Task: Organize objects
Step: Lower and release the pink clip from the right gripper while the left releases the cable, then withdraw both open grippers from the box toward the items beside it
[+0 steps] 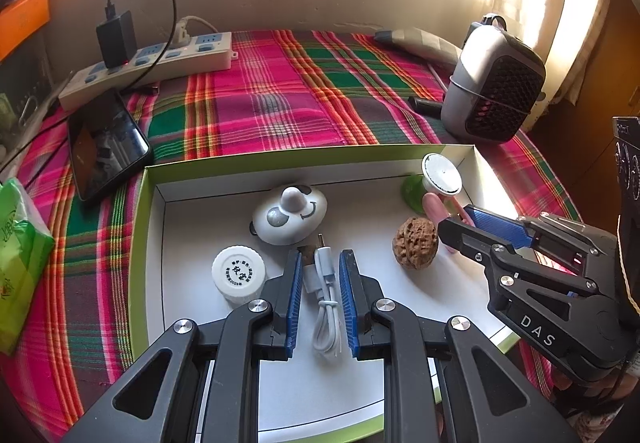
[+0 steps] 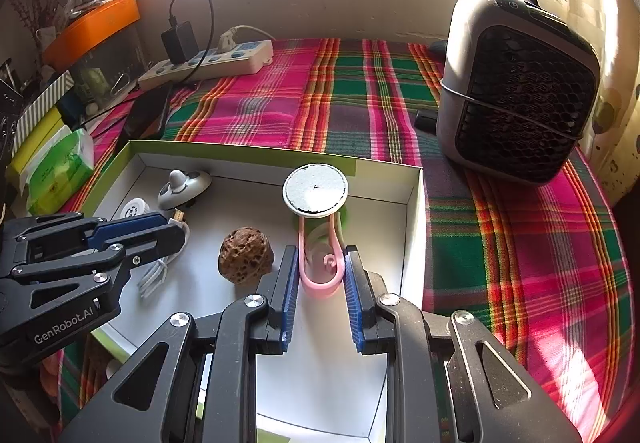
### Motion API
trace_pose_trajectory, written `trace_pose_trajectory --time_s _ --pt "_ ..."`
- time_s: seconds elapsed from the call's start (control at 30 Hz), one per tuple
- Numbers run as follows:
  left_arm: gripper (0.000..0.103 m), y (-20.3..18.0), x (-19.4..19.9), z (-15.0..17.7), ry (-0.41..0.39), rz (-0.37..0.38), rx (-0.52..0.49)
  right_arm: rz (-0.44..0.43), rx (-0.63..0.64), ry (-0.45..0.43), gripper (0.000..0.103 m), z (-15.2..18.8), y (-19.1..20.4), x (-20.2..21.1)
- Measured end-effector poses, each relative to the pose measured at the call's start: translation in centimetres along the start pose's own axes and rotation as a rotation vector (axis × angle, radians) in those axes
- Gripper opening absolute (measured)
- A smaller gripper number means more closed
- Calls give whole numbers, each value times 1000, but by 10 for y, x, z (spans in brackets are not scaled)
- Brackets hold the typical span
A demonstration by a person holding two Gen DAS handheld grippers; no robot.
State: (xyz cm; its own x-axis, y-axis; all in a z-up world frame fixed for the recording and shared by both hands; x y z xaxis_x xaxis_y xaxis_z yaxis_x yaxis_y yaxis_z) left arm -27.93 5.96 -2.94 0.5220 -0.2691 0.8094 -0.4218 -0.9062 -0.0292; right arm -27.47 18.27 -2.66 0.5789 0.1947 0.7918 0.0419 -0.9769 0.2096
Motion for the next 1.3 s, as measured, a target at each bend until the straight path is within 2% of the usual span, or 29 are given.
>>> trace_pose_trajectory --time_s 0.3,0.57,0.83,0.93,1.3 --pt "21 0 5 2 -6 0 2 2 -8 -5 25 4 1 2" --pt "25 -1 11 6 -13 -2 4 6 -9 -18 38 8 3 10" --pt "25 -3 20 10 -28 -9 7 -1 -32 -26 38 12 1 20" --pt "25 -4 26 12 -40 -34 -6 -6 -30 -32 38 15 5 25" --pt "25 -7 46 24 -66 -35 0 -16 -32 -62 38 24 12 44"
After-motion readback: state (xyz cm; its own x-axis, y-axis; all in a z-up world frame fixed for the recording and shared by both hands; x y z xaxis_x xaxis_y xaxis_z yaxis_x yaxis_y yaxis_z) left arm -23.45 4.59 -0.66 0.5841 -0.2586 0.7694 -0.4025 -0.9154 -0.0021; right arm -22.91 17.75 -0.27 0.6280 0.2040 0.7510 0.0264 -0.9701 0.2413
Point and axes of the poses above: each gripper's, at about its wrist camera, not at the fingertips, and x roughly against the way its jaws point, y to its left, z to its underside, the point moved 6 cm from there along -x, roughly the way its jaws point, and after that the axes turned 13 degrees about -x, right-handed, at the moved point
